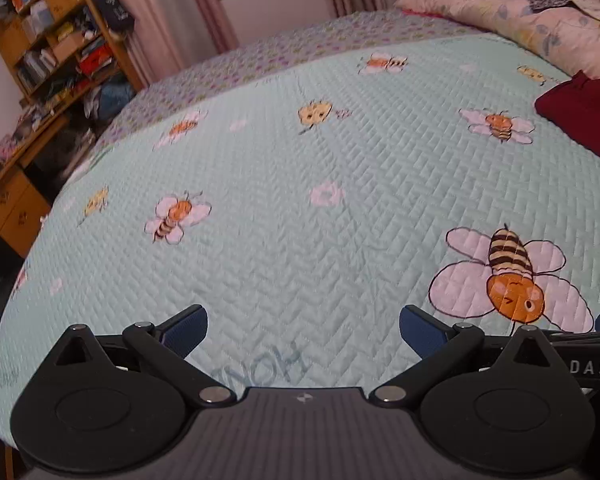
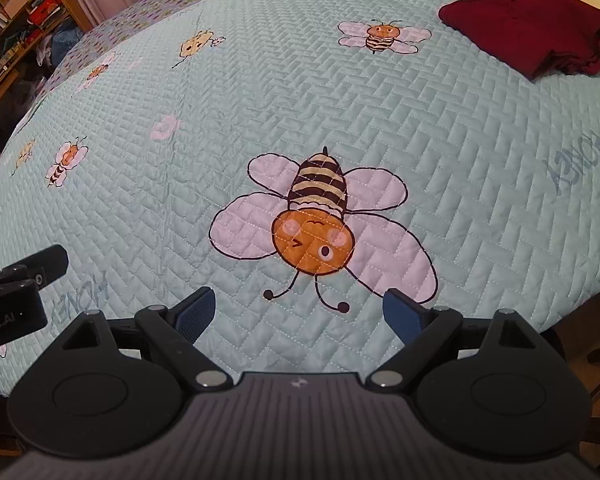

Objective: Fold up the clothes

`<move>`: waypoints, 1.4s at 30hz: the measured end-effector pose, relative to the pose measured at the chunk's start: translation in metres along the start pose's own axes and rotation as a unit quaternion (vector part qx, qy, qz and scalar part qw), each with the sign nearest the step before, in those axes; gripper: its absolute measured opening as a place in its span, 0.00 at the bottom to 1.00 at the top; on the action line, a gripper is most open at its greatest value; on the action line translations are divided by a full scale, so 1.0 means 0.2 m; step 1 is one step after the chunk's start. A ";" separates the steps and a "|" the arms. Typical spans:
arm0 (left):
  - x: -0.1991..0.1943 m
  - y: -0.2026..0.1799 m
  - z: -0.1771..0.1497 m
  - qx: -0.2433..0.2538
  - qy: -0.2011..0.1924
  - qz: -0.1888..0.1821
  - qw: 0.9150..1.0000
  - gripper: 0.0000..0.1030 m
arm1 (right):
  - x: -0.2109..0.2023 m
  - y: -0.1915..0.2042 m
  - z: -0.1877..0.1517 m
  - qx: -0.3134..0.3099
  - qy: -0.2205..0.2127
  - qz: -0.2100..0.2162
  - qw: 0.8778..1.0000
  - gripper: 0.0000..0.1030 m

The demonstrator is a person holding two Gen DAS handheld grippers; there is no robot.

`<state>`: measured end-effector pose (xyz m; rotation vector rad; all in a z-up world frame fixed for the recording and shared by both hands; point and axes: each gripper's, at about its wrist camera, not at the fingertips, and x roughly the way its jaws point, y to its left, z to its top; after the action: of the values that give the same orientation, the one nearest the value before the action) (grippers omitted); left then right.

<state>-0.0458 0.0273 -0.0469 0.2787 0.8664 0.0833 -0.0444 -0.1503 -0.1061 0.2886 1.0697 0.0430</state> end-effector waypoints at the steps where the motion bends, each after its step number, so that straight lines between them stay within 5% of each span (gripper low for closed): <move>1: 0.00 0.00 0.00 0.000 0.006 -0.007 1.000 0.99 | 0.00 0.00 0.00 0.000 0.001 0.000 1.000 0.88; 19: 0.08 -0.01 -0.03 -0.016 0.046 -0.064 0.997 0.95 | 0.00 -0.03 0.01 0.006 0.001 0.004 1.000 0.88; 42: 0.03 0.00 -0.05 -0.028 0.018 -0.116 0.993 0.95 | 0.02 -0.03 0.00 0.009 0.006 0.001 1.000 0.88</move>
<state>-0.0491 0.0314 -0.0580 0.1225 0.9249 -0.1028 -0.0440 -0.1554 -0.1111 0.3055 1.0820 0.0366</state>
